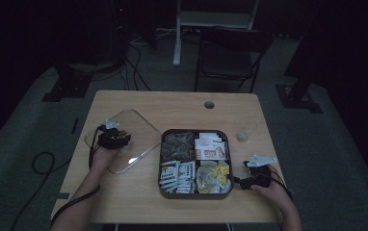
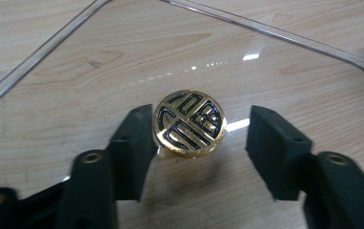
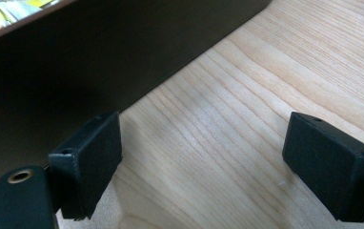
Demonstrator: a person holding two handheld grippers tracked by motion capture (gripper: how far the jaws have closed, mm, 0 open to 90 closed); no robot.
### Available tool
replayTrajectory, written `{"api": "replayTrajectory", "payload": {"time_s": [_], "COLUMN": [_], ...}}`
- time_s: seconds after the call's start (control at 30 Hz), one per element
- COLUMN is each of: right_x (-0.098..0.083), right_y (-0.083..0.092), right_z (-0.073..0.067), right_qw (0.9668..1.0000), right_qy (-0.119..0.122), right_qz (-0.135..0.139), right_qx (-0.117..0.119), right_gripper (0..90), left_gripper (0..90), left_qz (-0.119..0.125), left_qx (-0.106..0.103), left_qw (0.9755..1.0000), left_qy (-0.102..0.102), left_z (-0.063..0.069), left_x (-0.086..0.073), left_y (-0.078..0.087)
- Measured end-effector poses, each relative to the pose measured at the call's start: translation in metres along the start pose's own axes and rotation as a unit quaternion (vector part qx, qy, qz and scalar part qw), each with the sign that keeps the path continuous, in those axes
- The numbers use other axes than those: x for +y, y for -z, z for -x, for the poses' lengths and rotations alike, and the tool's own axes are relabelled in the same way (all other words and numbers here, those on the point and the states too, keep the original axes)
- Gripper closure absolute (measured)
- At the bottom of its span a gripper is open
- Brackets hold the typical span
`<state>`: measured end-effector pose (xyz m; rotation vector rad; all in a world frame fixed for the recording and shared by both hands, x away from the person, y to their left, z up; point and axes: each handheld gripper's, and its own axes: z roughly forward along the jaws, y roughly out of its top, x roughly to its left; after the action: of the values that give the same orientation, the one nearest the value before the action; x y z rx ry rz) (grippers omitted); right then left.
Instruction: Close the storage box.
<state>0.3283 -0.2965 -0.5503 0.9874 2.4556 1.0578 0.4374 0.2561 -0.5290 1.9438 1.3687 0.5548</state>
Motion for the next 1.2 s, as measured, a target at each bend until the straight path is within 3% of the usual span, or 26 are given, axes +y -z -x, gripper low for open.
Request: {"api": "replayTrajectory", "payload": {"time_s": [0.13,0.4,0.5,0.73,1.2], "right_x": [0.000,0.000,0.000,0.000,0.000], "right_y": [0.000,0.000,0.000,0.000,0.000], "right_z": [0.000,0.000,0.000,0.000,0.000], "right_qw": [1.0000,1.0000,1.0000,1.0000,1.0000], "right_qy": [0.000,0.000,0.000,0.000,0.000], "right_qz": [0.000,0.000,0.000,0.000,0.000], "right_qx": [0.000,0.000,0.000,0.000,0.000], "right_gripper": [12.7,12.7,12.7,12.8,12.7], "left_gripper": [49.4,53.9,58.6,59.8,60.1], "left_qz": [0.004,0.006,0.003,-0.009,0.014], "left_qx": [0.002,0.021,0.024,0.032,0.016], "left_qw": [1.0000,0.9997,0.9997,0.9994,0.9997], "left_qy": [0.004,-0.013,-0.005,-0.003,0.012], "left_z": [-0.001,0.001,0.000,0.001,-0.007], "left_x": [0.000,0.000,0.002,0.006,0.017], "left_y": [-0.003,-0.009,-0.010,-0.009,0.021]}}
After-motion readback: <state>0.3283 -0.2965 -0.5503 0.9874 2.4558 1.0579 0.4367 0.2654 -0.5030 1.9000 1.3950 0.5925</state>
